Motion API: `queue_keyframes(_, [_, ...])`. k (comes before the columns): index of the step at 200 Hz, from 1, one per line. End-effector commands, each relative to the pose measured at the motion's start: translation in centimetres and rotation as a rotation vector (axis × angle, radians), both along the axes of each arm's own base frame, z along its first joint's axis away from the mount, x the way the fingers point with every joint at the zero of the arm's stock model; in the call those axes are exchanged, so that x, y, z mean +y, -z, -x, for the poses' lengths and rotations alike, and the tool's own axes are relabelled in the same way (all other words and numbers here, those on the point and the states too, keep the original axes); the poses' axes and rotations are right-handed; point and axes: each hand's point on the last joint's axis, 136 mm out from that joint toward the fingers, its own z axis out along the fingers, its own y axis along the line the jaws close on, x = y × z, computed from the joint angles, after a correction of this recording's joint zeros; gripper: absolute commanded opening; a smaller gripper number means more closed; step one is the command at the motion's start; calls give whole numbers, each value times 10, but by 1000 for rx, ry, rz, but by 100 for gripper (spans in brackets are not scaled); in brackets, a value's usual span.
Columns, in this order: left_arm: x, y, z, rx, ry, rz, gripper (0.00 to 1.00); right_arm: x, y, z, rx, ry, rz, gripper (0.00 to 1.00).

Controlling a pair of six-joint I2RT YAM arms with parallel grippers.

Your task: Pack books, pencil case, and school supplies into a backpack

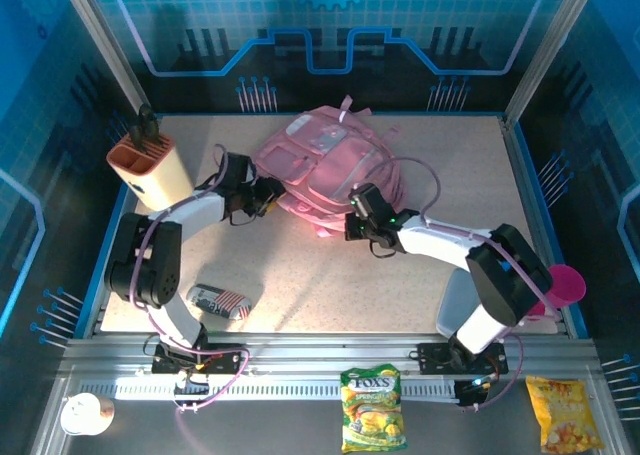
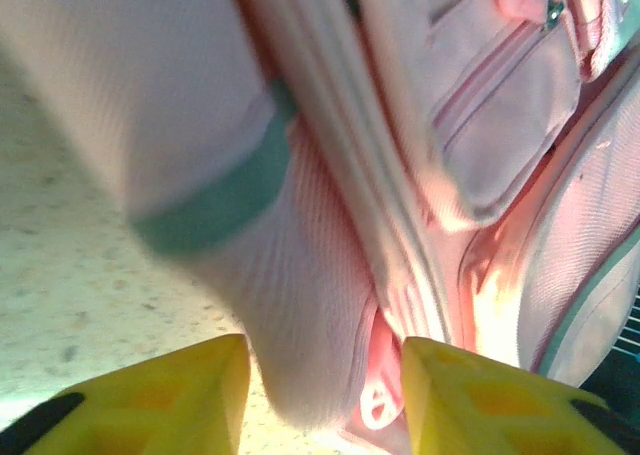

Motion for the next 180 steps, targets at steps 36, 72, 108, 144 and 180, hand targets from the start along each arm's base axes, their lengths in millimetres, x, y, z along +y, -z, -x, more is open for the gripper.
queue_keyframes(36, [6,-5,33,-16,-91,137,62,100,-23,1,1,-241,-151,0])
queue_keyframes(72, [-9,4,41,1,-82,249,63,130,-21,9,39,-299,-196,0])
queue_keyframes(108, [-10,10,39,5,-91,245,63,137,-18,16,61,-318,-202,0])
queue_keyframes(144, [-13,13,31,13,-90,255,61,139,-16,19,77,-321,-207,0])
queue_keyframes(180, [-18,14,19,11,-88,258,50,138,-15,21,85,-323,-200,0])
